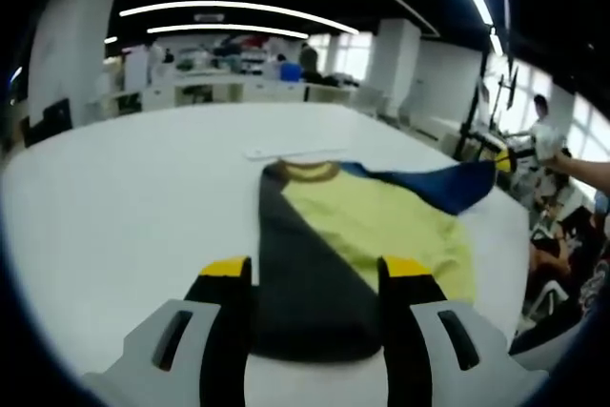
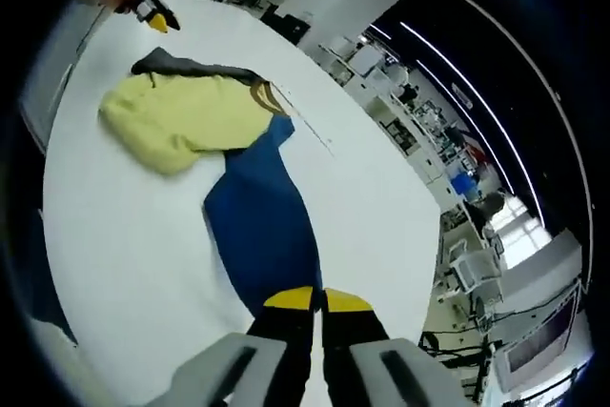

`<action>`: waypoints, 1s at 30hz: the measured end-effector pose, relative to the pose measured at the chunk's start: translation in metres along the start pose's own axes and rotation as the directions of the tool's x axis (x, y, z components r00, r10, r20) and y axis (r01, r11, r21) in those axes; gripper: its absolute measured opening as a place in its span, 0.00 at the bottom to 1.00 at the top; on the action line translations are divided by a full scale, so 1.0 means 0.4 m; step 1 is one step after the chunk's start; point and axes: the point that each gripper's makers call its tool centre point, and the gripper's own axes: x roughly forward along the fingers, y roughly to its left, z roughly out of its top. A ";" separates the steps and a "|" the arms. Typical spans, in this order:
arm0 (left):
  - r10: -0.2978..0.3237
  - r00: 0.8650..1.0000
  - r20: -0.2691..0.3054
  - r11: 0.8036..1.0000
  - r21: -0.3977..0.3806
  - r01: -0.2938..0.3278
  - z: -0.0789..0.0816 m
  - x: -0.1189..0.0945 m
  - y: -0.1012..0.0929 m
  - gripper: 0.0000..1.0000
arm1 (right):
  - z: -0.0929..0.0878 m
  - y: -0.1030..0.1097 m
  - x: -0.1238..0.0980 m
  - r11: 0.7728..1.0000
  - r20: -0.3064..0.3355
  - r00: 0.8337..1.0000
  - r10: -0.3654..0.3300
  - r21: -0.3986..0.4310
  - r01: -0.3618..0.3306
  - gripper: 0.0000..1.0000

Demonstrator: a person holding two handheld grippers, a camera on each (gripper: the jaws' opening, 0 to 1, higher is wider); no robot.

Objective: Fold the garment on the visible template until the final outline fits inside the template.

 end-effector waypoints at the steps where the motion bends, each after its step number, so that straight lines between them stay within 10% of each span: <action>1: 0.002 1.000 -0.002 1.000 0.000 -0.002 -0.001 0.000 0.002 0.49 | -0.012 -0.006 0.002 0.999 -0.008 1.000 -0.001 0.050 0.001 0.00; 16: 0.014 0.999 -0.030 1.000 0.006 -0.014 -0.011 0.006 0.008 0.49 | -0.154 -0.113 0.074 0.889 -0.094 0.996 -0.007 0.456 0.049 0.00; 30: 0.049 0.997 -0.063 0.999 0.001 -0.049 -0.034 -0.006 0.035 0.49 | -0.212 -0.127 0.161 0.835 -0.164 0.986 0.025 0.546 0.069 0.00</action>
